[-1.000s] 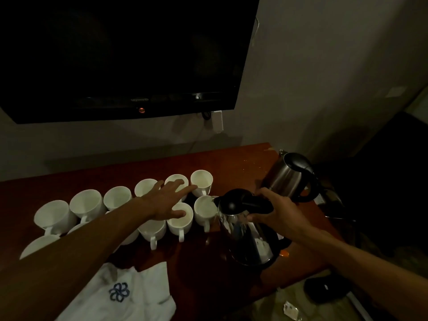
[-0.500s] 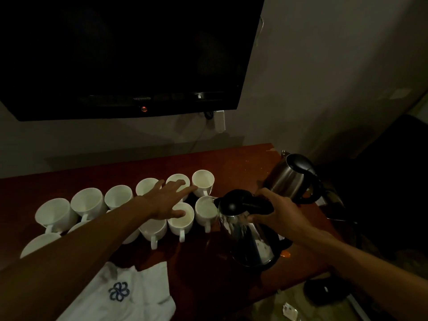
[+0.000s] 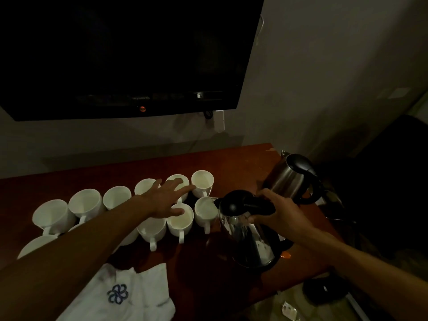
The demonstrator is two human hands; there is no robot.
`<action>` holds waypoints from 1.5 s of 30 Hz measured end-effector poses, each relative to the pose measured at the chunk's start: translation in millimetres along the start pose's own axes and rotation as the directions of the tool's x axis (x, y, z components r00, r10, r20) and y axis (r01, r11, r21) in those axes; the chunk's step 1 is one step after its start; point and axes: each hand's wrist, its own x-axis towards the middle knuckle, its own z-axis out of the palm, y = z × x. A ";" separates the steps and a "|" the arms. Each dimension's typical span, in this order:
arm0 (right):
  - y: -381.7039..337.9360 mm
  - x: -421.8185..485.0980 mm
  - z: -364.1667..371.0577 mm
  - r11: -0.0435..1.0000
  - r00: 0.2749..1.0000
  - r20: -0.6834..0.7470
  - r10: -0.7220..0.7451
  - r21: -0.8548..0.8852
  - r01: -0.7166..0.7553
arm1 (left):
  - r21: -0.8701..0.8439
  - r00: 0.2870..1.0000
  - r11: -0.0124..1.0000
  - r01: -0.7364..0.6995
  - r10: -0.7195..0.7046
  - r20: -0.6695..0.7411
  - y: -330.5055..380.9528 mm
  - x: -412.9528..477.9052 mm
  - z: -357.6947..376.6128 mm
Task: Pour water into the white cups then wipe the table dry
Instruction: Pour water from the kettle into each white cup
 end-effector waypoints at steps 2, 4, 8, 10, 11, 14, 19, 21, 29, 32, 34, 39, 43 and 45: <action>0.2 -0.5 -0.4 1.000 1.000 -0.001 0.002 0.008 -0.002 | 0.002 1.000 1.000 -0.002 0.002 -0.005 -0.7 2.2 -0.4; -0.1 -1.4 -1.4 1.000 1.000 -0.001 -0.003 0.024 0.003 | -0.002 1.000 1.000 0.007 -0.007 -0.006 -2.2 4.2 -1.5; -1.1 -3.7 -2.9 0.999 1.000 0.003 -0.021 0.034 0.021 | -0.006 1.000 1.000 0.027 -0.027 0.003 -5.8 5.0 -0.9; -1.6 -4.5 -4.9 0.999 0.999 0.006 -0.034 0.038 0.034 | -0.005 0.999 1.000 0.030 -0.030 0.015 -6.8 3.2 -0.2; -1.9 -4.4 -5.7 0.999 0.999 0.010 -0.035 0.038 0.034 | -0.002 0.999 1.000 0.031 -0.031 0.021 -6.9 2.4 -0.2; -1.8 -4.0 -6.3 1.000 1.000 0.022 -0.017 0.025 0.017 | -0.003 0.999 0.999 0.036 -0.036 0.035 -6.3 1.2 -1.5; -3.0 -1.9 -4.2 0.999 0.999 0.014 -0.029 -0.014 0.029 | -0.007 0.999 0.999 0.033 -0.032 0.017 -6.2 0.0 -1.5; -4.1 -0.8 -3.5 0.999 1.000 0.015 -0.024 -0.030 0.024 | -0.012 0.999 0.999 0.032 -0.032 0.012 -5.7 0.8 -2.2; -3.6 0.3 -2.1 0.999 1.000 0.013 -0.005 -0.037 0.005 | -0.031 0.999 0.999 0.021 -0.022 -0.026 -4.1 4.4 -2.0; -1.6 -0.4 -2.7 1.000 1.000 0.009 -0.016 -0.023 0.016 | -0.032 0.999 0.999 0.027 -0.028 -0.025 -4.7 4.9 -1.6; 0.2 -1.3 -2.9 0.999 1.000 0.004 -0.021 -0.024 0.021 | -0.054 0.999 0.998 0.035 -0.036 -0.020 -5.7 5.5 -0.5; 3.8 -5.3 -5.0 1.000 1.000 0.011 -0.022 -0.016 0.022 | -0.070 0.999 0.997 0.043 -0.043 0.003 -3.6 9.4 5.2; 5.6 -9.2 -0.6 0.999 0.999 -0.034 -0.041 -0.008 0.040 | -0.051 0.999 0.998 0.045 -0.046 -0.001 0.3 13.8 6.9; 6.3 -10.3 1.5 0.999 0.998 -0.046 -0.050 0.019 0.051 | -0.052 0.999 0.998 0.042 -0.042 0.000 3.0 14.2 8.0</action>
